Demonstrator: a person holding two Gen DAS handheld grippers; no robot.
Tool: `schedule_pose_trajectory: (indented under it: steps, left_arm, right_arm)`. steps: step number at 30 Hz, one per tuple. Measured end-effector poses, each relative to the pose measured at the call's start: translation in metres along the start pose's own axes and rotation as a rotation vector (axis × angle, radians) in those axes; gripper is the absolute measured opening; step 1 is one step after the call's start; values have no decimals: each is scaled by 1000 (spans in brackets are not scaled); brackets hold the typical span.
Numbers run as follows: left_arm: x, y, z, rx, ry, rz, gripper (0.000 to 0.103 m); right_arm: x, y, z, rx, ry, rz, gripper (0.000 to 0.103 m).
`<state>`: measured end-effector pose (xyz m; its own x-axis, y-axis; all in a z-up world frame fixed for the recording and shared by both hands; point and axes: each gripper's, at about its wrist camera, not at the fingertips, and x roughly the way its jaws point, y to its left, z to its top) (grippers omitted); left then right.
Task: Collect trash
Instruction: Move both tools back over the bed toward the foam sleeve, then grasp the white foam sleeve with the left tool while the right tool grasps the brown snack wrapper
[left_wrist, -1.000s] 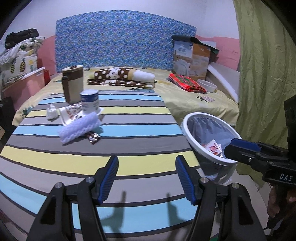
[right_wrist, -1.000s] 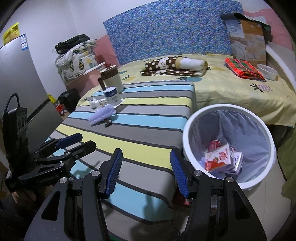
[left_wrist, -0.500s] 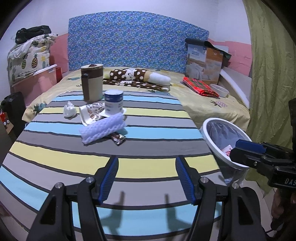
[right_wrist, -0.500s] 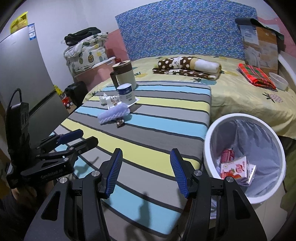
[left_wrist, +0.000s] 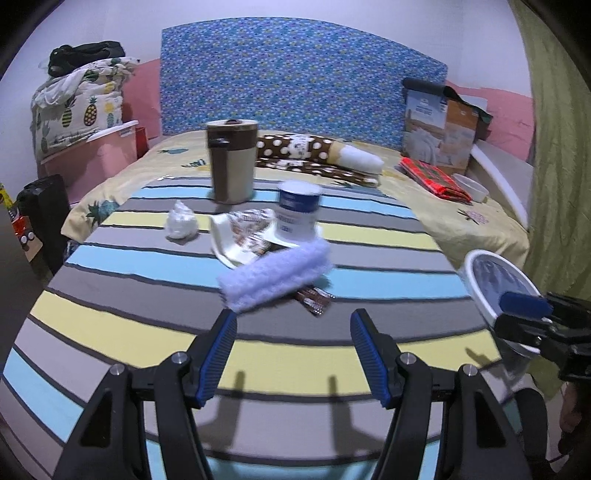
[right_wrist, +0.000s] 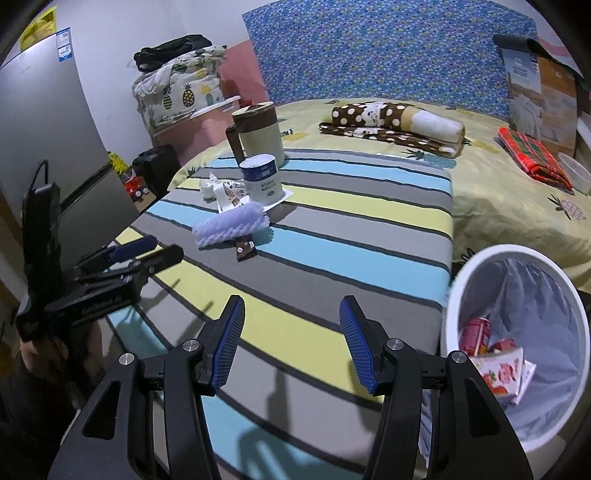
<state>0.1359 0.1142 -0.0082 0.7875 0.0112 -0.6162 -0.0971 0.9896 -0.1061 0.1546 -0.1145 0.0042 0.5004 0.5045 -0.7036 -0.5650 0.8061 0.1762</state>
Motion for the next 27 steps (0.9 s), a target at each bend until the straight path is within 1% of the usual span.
schedule_pose_trajectory:
  steps: [3, 7, 13, 15, 17, 19, 21, 22, 23, 24, 27]
  left_arm:
    - [11, 13, 8, -1, -7, 14, 66]
    - [30, 22, 16, 16, 7, 9, 66]
    - [65, 26, 26, 53, 60, -13, 66]
    - [76, 23, 27, 81, 90, -33, 66]
    - [88, 22, 27, 99, 128, -37, 66]
    - [93, 21, 27, 102, 160, -62, 66]
    - [92, 17, 26, 114, 161, -62, 65]
    - [91, 16, 25, 120, 161, -54, 57]
    - [89, 14, 23, 127, 161, -47, 53]
    - [88, 13, 21, 134, 161, -42, 41]
    - [80, 12, 16, 138, 152, -20, 23]
  right_arm:
    - [8, 2, 3, -12, 12, 6, 55]
    - [16, 1, 5, -20, 30, 15, 55]
    - [26, -5, 9, -16, 51, 16, 55]
    - [29, -6, 10, -15, 57, 17, 55]
    - [32, -6, 11, -16, 63, 16, 55]
    - [35, -7, 12, -16, 68, 17, 55]
    - [38, -7, 13, -16, 72, 18, 55]
    - [40, -7, 14, -16, 74, 19, 55]
    - [41, -6, 15, -16, 76, 20, 55]
    - [43, -6, 16, -18, 78, 22, 55]
    - [46, -2, 19, -25, 80, 32, 55]
